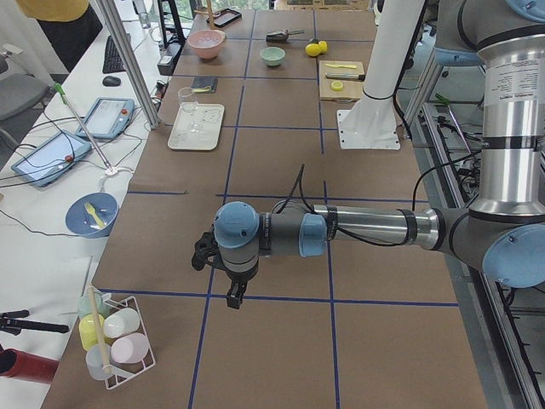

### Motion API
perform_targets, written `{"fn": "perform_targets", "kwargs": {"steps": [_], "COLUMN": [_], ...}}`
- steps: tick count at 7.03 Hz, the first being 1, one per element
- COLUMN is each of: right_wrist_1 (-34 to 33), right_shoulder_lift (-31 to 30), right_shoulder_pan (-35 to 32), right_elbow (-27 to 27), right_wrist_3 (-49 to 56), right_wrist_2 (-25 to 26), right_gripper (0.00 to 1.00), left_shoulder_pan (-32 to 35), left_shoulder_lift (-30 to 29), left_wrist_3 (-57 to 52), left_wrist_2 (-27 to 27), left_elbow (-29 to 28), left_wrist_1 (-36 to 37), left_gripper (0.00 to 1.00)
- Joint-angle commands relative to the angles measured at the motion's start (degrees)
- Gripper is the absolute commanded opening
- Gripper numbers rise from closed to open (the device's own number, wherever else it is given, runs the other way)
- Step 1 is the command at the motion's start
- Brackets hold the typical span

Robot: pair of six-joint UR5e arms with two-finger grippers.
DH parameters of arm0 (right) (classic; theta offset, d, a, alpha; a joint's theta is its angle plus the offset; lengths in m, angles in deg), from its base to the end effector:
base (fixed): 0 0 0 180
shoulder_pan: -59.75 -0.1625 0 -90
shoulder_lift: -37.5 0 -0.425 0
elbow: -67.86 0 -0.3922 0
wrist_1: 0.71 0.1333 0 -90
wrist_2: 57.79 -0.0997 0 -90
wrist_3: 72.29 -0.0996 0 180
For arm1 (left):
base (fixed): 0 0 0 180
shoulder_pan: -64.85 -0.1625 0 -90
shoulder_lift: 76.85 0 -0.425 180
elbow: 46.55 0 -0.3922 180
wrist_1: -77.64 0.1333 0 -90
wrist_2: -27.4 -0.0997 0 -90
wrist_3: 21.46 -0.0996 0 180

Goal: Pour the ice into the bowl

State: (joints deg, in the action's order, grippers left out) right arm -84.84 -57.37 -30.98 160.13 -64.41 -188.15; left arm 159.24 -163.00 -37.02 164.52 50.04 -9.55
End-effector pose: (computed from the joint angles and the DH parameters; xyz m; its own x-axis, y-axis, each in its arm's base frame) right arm 0.0746 -0.4587 0.6738 0.7569 -0.1638 0.6326 0.0919 0.9851 0.1451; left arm -0.0956 -0.4569 0.6357 0.6741 0.2164 -0.7063 -0.1082 0.9747 0.1954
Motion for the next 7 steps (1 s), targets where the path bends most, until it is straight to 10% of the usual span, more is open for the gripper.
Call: {"fn": "perform_targets", "kwargs": {"steps": [1,7], "right_wrist_1": [0.0,0.0], "right_shoulder_lift": [-0.5,-1.6], "right_shoulder_pan": [0.0,0.0], "right_elbow": [0.1,-0.2], "right_wrist_3": [0.1,0.6], "right_wrist_2": [0.0,-0.2], "right_gripper": [1.00,1.00], "left_shoulder_pan": [0.0,-0.1], "left_shoulder_lift": [0.1,-0.2], "left_wrist_3": [-0.1,0.0], "left_wrist_2": [0.0,0.0], "left_elbow": [-0.4,-0.4], "left_wrist_1": [0.0,0.0], "left_gripper": [1.00,1.00]}}
